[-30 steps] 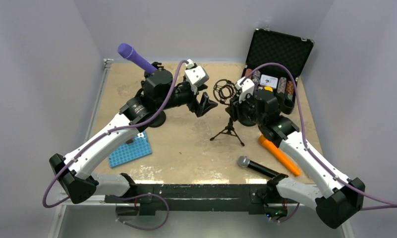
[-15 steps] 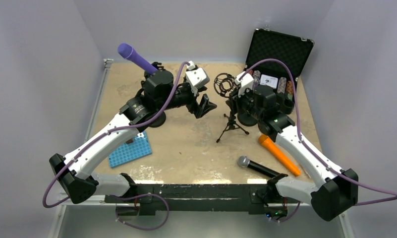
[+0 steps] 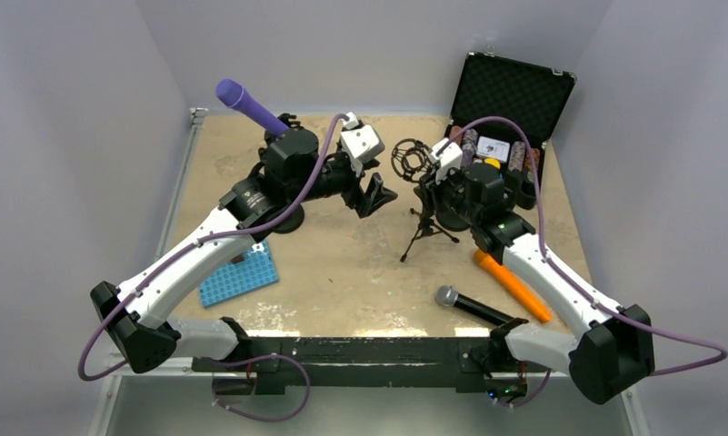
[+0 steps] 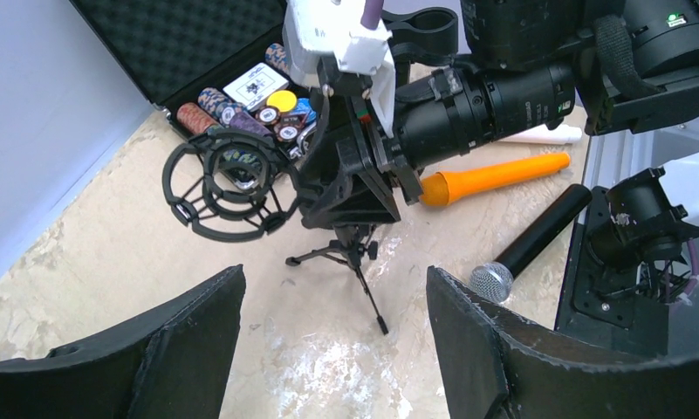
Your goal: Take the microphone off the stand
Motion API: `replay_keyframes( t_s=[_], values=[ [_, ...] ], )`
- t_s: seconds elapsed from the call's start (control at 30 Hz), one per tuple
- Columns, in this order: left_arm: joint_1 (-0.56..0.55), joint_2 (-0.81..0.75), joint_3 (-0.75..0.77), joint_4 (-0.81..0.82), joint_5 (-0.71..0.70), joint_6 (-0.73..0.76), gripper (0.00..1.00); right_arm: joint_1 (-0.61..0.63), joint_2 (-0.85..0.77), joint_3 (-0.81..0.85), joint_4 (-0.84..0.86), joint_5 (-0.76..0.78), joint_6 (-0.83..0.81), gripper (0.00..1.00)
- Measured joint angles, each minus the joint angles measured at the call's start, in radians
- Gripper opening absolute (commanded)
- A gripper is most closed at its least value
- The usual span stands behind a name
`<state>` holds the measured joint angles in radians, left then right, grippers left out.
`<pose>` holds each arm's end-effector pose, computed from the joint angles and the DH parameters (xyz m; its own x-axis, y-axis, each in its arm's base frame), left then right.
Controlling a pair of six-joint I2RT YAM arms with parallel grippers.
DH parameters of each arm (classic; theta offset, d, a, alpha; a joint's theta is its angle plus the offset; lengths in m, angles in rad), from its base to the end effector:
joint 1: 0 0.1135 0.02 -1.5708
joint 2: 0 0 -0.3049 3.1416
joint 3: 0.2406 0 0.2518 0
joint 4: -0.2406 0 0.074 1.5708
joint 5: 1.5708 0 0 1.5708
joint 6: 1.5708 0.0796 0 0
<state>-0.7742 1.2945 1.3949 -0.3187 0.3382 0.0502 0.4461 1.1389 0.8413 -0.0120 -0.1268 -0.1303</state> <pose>0.2101 -0.2424 0.4588 -0.1099 0.1737 -0.9786 0.8978 0.4398 -0.0228 0.2568 0.1340 0.3295 -0.2028 -0.2399 -0.9494 -0.5678 0.8187 -0.0855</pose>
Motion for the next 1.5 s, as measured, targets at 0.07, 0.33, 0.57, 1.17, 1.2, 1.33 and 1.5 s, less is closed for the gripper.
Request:
replay_keyframes(
  t_s=[0.07, 0.33, 0.57, 1.17, 1.2, 1.33, 1.5],
  values=[
    [0.0, 0.0, 0.0, -0.004, 0.001, 0.0, 0.8, -0.012, 0.0, 0.0, 0.02, 0.0, -0.008, 0.0],
    [0.0, 0.0, 0.0, -0.006, 0.007, 0.007, 0.8, -0.119, 0.034, 0.0, 0.116, 0.001, -0.03, 0.0],
    [0.0, 0.0, 0.0, -0.013, 0.013, 0.02, 0.8, -0.156, 0.045, 0.0, 0.125, -0.031, 0.002, 0.0],
    [0.0, 0.001, 0.0, -0.013, 0.026, 0.023, 0.8, -0.137, -0.096, -0.121, 0.076, -0.022, 0.093, 0.22],
    [0.0, 0.002, 0.0, -0.014, 0.026, 0.023, 0.8, -0.137, -0.097, -0.122, 0.076, -0.023, 0.091, 0.3],
    [0.0, 0.003, 0.0, -0.027, 0.025, 0.03, 0.8, -0.137, -0.098, -0.119, 0.066, -0.03, 0.084, 0.49],
    [0.0, 0.003, 0.0, -0.052, 0.025, 0.053, 0.8, -0.138, -0.107, -0.063, -0.039, -0.04, 0.081, 0.66]
  ],
)
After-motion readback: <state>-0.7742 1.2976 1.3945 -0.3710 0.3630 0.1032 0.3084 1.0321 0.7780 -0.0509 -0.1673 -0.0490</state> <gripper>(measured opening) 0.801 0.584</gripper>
